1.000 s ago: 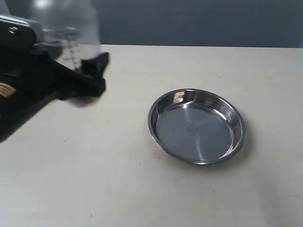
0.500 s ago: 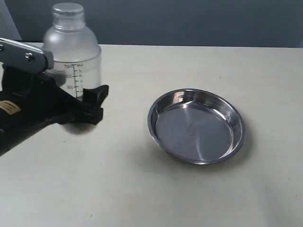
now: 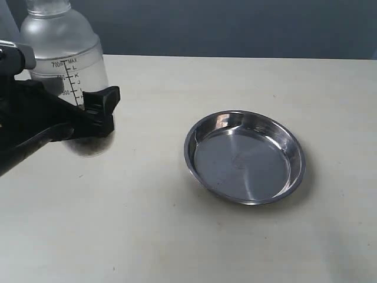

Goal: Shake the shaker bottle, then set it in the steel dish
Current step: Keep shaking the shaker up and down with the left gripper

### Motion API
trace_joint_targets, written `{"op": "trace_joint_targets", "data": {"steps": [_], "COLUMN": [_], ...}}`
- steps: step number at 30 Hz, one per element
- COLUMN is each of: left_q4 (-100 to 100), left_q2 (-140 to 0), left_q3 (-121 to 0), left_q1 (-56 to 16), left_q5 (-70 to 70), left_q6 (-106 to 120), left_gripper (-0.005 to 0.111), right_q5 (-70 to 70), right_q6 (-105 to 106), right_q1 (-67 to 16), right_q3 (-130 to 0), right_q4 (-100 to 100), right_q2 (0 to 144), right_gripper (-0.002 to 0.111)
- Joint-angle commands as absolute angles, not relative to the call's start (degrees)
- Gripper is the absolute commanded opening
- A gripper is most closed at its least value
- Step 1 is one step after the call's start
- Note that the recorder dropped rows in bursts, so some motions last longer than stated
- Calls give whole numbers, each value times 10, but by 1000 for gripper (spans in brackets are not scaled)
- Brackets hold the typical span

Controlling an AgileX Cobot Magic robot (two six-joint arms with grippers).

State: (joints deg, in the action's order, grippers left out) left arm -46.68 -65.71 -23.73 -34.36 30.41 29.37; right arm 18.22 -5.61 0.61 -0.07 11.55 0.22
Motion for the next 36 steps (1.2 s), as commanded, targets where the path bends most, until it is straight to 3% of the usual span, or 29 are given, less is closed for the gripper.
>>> {"op": "trace_joint_targets", "data": {"steps": [1,11,24,36], "left_q4": [-495,-544,-597,-518], "left_q2": [-646,-462,-460,-461], "left_q3": [-239,-239,-239,-271], "left_q1": [-344,-344,-344,-344], "left_q5": [382,244,214,164], "left_q6": [308,388,485,472], "left_gripper": [0,0,0,0], "right_q5": [176,176,176,176], "right_q6": [-53,-53,-53,-53], "right_q1": [5,5,5,5], "right_q3": [0,0,0,0], "right_q4": [115,115,115,115], "right_q2": [0,0,0,0], "right_gripper": [-1,-1,-1,-1]}}
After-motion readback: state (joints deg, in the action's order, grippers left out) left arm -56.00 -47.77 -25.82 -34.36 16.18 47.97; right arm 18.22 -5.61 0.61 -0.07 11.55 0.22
